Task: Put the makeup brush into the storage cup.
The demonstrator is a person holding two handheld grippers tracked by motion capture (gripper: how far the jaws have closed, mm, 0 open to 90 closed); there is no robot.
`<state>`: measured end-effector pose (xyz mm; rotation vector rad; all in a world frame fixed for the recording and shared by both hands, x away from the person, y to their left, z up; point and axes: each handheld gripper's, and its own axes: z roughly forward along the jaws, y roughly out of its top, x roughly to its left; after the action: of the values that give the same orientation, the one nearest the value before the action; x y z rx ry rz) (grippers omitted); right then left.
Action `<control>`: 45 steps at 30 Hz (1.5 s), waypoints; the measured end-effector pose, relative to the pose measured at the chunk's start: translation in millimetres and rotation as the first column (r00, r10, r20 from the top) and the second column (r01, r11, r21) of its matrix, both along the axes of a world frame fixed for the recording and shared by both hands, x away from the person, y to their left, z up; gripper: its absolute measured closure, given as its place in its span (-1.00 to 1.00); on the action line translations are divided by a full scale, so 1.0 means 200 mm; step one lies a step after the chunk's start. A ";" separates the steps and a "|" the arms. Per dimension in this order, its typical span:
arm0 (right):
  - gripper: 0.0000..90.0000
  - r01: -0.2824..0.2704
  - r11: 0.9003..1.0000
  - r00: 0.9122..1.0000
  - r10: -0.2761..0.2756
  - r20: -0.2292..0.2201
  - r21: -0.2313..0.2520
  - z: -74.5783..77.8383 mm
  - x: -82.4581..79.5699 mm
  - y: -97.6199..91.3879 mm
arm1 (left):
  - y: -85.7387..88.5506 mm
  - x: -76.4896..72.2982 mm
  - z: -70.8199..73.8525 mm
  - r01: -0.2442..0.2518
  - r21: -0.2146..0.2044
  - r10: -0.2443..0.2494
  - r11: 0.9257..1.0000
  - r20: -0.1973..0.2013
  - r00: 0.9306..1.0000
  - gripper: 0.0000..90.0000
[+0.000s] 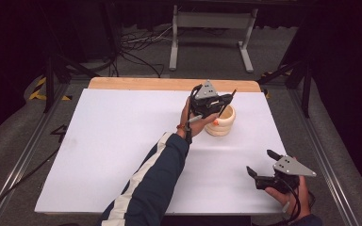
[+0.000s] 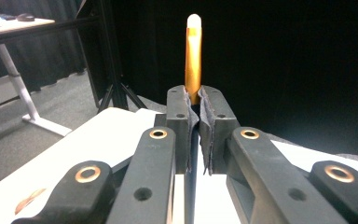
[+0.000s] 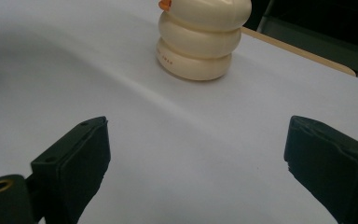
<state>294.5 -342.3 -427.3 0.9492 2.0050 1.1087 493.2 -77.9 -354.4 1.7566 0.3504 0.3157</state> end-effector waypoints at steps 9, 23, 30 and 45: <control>-0.83 0.003 1.000 1.000 -0.003 0.000 -0.003 0.00 0.00 0.00 | 0.02 0.00 -0.03 -0.007 0.011 0.007 1.000 -0.019 1.000 0.85; -0.83 -0.001 1.000 1.000 0.001 -0.003 -0.009 0.00 0.00 0.00 | 0.04 -0.02 -0.03 -0.020 0.030 0.020 0.999 -0.007 1.000 0.67; -0.83 -0.002 1.000 1.000 0.002 -0.006 -0.013 0.00 0.00 0.01 | 0.07 -0.05 0.00 -0.024 0.054 0.023 0.998 0.017 1.000 0.50; -0.83 -0.013 1.000 1.000 0.013 -0.013 -0.019 -0.01 0.01 0.03 | 0.17 -0.12 0.06 -0.048 0.119 0.039 0.992 0.081 0.996 0.34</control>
<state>295.8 -336.1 -429.3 0.9378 2.0313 1.0912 470.1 -43.5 -342.9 1.8508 0.3189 0.4438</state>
